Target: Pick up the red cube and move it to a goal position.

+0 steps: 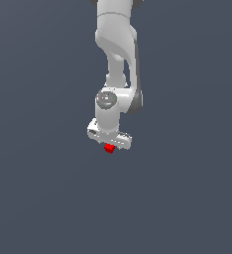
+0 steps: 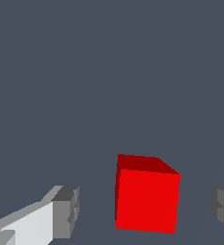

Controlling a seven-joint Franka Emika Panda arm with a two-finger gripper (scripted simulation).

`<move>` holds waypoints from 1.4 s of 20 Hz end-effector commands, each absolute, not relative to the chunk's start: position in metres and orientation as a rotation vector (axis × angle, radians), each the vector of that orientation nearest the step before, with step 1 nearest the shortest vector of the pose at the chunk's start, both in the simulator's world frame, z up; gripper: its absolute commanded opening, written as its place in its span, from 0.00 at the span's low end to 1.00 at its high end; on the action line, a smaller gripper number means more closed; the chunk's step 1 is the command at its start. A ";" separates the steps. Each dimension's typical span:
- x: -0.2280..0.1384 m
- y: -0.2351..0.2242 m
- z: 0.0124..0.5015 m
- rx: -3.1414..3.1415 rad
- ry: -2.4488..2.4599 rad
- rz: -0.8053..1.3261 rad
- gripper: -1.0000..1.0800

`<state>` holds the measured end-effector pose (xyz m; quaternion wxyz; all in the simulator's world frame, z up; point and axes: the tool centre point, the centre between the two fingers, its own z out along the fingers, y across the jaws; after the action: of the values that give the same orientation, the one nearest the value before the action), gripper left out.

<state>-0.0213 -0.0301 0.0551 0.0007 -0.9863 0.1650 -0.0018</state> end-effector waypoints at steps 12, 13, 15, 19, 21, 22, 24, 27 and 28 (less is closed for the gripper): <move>-0.029 -0.032 0.020 -3.073 0.656 0.000 0.00; -0.029 -0.032 0.020 -3.073 0.656 0.000 0.00; -0.029 -0.032 0.020 -3.073 0.656 0.000 0.00; -0.029 -0.032 0.020 -3.073 0.656 0.000 0.00; -0.029 -0.032 0.021 -3.073 0.655 0.000 0.00; -0.029 -0.032 0.022 -3.073 0.655 0.000 0.00; -0.028 -0.033 0.025 -3.073 0.655 0.000 0.00; -0.027 -0.034 0.036 -3.073 0.655 0.000 0.00; -0.026 -0.035 0.041 -3.073 0.655 0.000 0.00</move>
<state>-0.0278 -0.0341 0.0340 -0.0003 -0.9781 0.2084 0.0008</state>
